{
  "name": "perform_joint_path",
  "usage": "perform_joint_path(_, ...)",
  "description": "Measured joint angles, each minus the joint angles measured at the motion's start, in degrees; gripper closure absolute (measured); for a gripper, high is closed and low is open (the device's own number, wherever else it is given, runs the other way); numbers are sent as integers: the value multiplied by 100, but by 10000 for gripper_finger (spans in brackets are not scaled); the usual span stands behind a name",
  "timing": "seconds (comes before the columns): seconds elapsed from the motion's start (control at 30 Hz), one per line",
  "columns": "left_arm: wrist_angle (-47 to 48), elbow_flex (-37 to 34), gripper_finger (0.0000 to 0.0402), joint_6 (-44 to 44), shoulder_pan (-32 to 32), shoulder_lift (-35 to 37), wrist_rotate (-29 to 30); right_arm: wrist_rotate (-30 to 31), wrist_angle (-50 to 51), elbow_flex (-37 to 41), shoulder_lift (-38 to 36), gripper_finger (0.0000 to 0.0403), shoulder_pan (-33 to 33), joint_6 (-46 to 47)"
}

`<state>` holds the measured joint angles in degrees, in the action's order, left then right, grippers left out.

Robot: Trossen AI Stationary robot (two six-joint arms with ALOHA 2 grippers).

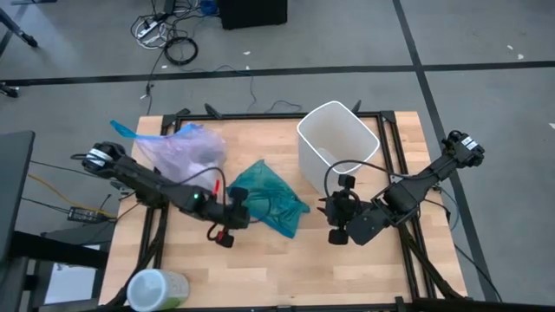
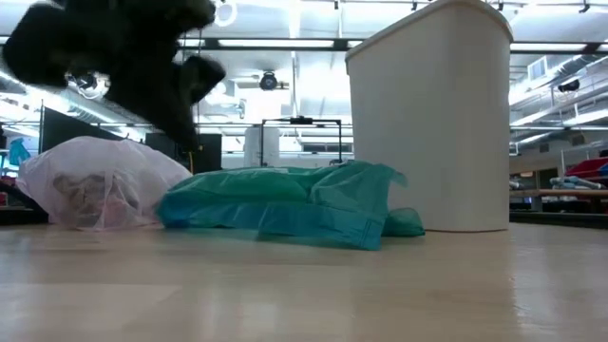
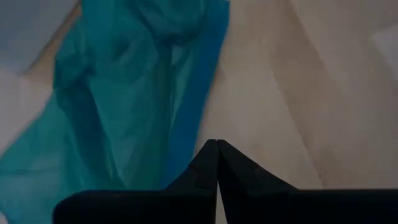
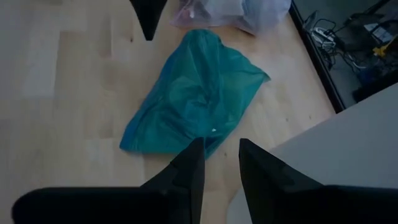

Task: Place trash/remove bag and relplace
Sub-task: Put the blue trash bag into the white trash bin

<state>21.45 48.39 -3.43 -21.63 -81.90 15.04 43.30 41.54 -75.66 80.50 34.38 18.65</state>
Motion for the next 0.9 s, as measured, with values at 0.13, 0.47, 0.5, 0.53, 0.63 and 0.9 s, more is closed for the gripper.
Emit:
perform_joint_path(0.13,-419,-270,385,241,-128,-41,210,-1,39,0,-1,315,-5,146)
perform_joint_path(0.47,-897,-925,375,267,-174,-142,620,-1,70,0,-3,314,-5,439)
perform_joint_path(0.5,-1044,-974,372,370,-174,-142,678,-1,71,0,-3,314,-5,475)
perform_joint_path(0.53,-1124,-1023,369,405,-177,-141,776,-1,74,0,-3,314,4,509)
perform_joint_path(0.63,-1235,-1127,359,453,-174,-141,962,-3,81,0,-3,314,11,567)
perform_joint_path(0.9,-2784,-1124,349,930,-157,-194,40,-123,-498,236,-12,314,-17,920)
